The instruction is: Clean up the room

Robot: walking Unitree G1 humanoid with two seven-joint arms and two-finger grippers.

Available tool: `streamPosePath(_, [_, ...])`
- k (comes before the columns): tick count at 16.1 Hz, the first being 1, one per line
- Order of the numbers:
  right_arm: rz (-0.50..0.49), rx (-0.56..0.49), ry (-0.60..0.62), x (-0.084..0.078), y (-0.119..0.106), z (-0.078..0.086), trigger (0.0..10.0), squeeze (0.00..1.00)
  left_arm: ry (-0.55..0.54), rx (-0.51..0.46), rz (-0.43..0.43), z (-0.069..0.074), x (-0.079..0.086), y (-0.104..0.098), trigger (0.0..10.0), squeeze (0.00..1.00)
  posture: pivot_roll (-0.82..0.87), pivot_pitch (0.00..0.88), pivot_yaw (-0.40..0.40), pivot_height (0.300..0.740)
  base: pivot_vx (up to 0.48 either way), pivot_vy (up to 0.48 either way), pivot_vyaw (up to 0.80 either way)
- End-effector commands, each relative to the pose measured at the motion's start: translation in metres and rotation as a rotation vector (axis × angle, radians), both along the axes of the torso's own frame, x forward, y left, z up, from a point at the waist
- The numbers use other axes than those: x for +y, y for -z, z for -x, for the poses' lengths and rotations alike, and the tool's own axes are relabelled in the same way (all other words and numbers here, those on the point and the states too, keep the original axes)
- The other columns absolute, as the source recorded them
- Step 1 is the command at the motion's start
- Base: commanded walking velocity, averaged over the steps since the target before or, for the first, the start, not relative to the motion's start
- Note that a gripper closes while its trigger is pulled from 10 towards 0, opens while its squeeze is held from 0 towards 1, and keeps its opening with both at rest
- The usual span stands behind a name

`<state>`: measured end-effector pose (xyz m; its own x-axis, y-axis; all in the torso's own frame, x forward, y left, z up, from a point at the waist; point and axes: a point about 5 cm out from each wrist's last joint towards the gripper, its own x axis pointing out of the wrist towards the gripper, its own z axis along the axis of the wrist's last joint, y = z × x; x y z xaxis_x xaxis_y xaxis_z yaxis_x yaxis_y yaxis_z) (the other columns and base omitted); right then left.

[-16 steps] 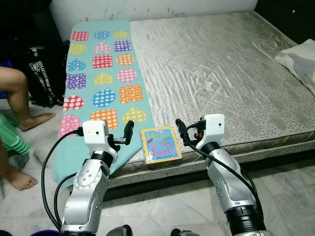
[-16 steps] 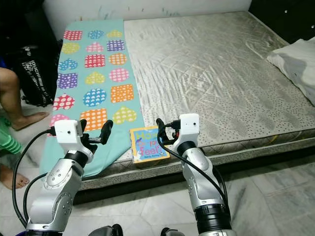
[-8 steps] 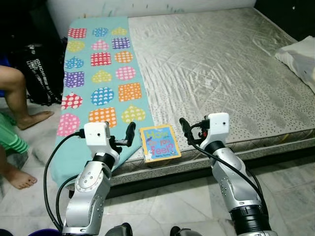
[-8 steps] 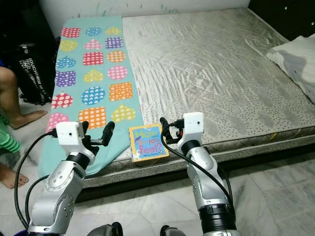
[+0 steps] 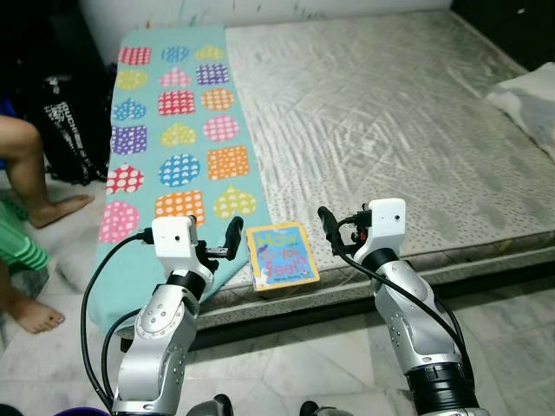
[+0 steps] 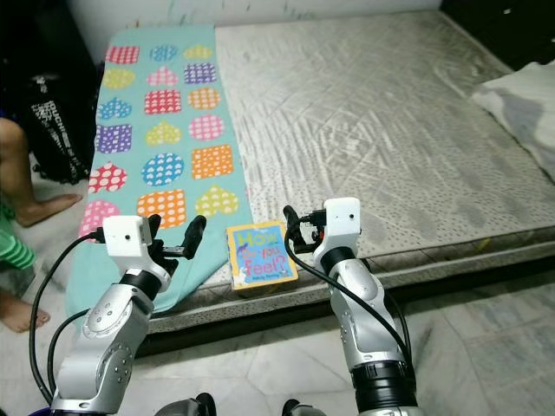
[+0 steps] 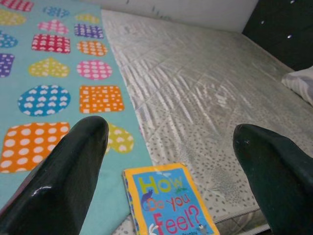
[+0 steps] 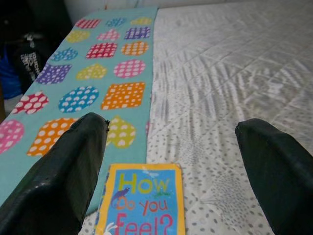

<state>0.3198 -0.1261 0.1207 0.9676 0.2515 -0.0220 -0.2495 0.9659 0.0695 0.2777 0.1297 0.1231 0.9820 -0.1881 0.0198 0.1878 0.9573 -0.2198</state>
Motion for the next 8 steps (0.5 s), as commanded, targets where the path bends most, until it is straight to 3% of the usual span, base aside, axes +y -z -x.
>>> streamPosePath(1, [0.001, 0.008, -0.015, 0.0027, 0.0012, 0.0007, 10.0, 0.00, -0.002, 0.006, -0.004, 0.0021, 0.0013, 0.0005, 10.0, 0.00, 0.01, 0.174, 0.002, 0.740, 0.270, 0.000, 0.00])
streamPosePath(6, [0.002, 0.012, -0.019, 0.0041, 0.0027, 0.0010, 10.0, 0.00, 0.004, 0.005, -0.011, 0.0011, 0.0008, 0.0006, 10.0, 0.00, 0.01, 0.164, 0.003, 0.740, 0.269, 0.000, 0.00])
streamPosePath(8, [0.005, 0.016, -0.018, 0.0032, 0.0048, 0.0013, 10.0, 0.00, -0.005, 0.014, -0.032, 0.0007, 0.0007, 0.0027, 10.0, 0.00, 0.02, 0.161, 0.005, 0.740, 0.000, 0.000, 0.00])
